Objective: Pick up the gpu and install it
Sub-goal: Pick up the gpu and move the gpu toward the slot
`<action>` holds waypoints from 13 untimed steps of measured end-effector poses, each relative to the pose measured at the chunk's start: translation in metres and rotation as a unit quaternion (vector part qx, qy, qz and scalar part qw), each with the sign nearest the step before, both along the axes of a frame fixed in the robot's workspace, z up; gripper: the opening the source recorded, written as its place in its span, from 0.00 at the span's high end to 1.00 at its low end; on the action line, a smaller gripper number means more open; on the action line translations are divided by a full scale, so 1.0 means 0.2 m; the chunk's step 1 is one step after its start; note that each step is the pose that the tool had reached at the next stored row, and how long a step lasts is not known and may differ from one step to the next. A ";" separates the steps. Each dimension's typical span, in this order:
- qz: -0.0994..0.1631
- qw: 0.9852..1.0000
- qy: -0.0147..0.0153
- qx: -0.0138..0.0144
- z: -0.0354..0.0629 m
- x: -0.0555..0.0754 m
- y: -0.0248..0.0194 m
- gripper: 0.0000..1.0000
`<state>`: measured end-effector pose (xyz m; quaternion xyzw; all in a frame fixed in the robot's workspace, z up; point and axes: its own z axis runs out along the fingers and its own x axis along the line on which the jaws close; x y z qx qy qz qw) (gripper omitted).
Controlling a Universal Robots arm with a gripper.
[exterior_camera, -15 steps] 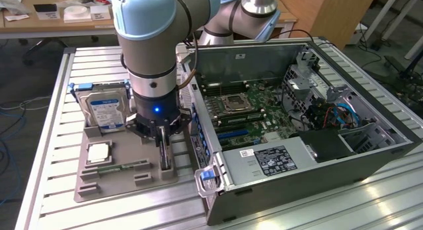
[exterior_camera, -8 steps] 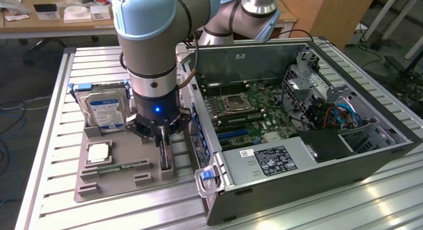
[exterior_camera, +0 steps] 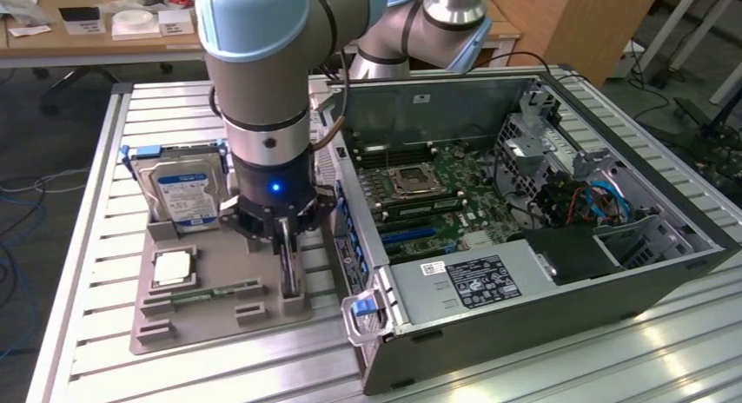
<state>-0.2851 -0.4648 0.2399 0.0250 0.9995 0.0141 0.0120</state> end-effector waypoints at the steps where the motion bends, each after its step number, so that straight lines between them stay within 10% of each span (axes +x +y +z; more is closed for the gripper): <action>1: 0.000 1.000 0.000 0.000 0.013 0.00 0.000 0.73; 13: 0.000 1.000 -0.001 0.000 0.236 0.00 0.000 0.73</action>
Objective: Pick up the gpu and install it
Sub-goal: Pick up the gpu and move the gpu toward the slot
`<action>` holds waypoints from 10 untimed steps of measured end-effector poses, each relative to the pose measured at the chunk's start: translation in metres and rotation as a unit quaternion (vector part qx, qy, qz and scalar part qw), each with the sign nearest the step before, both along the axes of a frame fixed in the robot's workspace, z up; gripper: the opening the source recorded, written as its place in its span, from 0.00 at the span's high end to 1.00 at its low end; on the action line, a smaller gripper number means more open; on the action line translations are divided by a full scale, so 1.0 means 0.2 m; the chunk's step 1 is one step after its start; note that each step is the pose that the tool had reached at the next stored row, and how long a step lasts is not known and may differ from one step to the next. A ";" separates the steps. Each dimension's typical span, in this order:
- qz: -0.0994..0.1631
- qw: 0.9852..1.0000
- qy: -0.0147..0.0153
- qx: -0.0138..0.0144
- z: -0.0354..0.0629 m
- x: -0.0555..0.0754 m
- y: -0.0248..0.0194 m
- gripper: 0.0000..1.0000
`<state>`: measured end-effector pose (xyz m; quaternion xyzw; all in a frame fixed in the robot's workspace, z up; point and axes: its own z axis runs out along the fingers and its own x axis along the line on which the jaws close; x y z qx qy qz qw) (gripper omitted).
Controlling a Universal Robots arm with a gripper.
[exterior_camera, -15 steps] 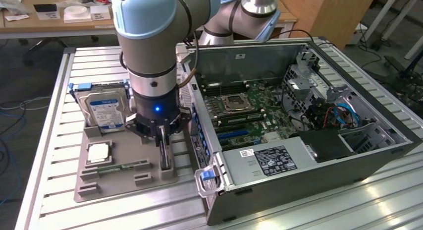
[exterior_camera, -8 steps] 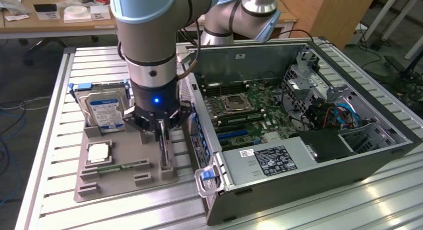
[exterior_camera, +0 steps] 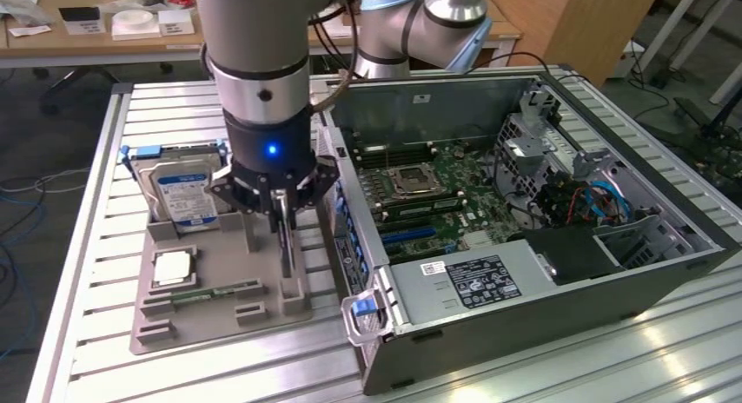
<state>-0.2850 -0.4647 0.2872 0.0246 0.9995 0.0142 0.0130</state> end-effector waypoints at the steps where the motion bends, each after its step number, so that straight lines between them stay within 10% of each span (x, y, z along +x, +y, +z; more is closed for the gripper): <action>1: 0.000 1.000 0.000 0.000 0.020 0.00 0.000 0.73; 10: 0.000 1.000 -0.001 0.000 0.165 0.00 0.000 0.73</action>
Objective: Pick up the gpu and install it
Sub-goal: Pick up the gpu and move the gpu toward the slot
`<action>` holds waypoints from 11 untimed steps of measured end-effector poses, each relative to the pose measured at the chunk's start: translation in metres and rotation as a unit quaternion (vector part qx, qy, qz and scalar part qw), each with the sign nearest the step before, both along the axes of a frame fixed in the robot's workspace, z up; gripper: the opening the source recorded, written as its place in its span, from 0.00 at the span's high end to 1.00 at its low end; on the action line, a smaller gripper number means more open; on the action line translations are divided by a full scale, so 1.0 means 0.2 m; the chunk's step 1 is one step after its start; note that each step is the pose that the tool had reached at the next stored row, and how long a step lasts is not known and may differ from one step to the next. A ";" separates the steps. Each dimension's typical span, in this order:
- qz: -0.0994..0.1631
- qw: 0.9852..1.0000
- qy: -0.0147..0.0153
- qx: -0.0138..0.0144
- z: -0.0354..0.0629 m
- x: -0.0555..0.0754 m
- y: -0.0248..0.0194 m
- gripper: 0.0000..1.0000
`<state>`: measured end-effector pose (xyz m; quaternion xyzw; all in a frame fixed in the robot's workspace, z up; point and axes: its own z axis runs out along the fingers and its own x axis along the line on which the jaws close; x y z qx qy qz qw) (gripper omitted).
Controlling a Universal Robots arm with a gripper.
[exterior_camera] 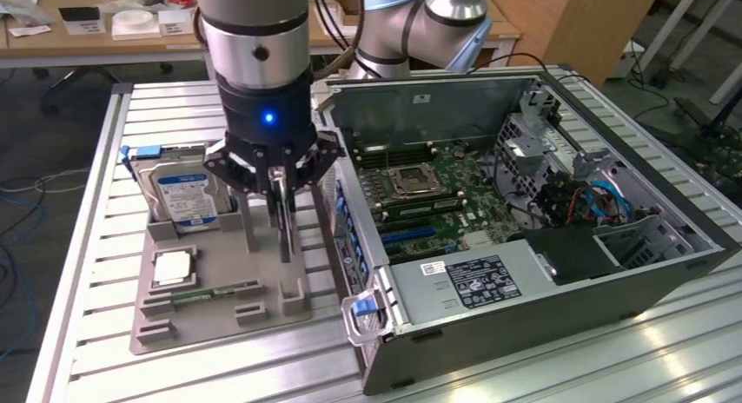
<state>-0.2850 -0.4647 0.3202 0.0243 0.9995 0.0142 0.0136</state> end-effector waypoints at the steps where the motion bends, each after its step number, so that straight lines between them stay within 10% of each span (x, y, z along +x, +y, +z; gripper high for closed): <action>1: 0.000 1.000 0.000 0.000 0.015 0.00 0.000 0.73; 11: 0.000 1.000 -0.002 0.000 0.164 0.00 0.000 0.73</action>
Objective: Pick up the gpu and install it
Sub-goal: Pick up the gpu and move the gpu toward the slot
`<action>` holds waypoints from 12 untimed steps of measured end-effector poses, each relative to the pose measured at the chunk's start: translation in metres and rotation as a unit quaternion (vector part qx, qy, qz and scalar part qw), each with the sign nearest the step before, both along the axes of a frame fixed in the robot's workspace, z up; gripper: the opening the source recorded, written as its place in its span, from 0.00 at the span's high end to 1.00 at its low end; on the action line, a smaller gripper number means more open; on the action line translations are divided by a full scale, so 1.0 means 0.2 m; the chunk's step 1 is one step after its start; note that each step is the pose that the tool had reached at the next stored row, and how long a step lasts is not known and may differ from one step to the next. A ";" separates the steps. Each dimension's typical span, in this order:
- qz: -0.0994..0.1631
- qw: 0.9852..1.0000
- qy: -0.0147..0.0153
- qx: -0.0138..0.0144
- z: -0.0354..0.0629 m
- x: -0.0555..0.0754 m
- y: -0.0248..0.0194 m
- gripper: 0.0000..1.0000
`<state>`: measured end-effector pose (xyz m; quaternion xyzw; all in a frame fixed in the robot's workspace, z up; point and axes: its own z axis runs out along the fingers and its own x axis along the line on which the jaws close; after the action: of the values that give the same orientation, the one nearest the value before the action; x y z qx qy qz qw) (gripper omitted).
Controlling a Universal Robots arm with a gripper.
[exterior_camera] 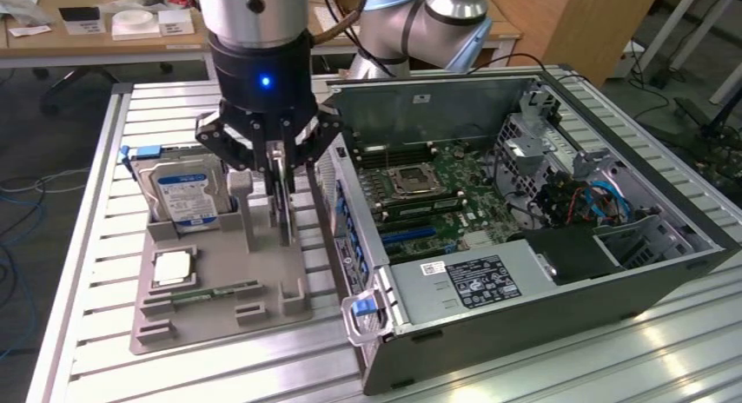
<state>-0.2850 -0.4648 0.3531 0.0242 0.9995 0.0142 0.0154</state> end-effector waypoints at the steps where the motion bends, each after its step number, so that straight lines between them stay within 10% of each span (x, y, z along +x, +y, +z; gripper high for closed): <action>1: 0.000 1.000 0.000 0.000 0.016 0.00 0.000 0.73; 12: 0.000 1.000 -0.003 0.000 0.157 0.00 0.000 0.73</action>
<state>-0.2851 -0.4647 0.3844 0.0242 0.9994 0.0143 0.0183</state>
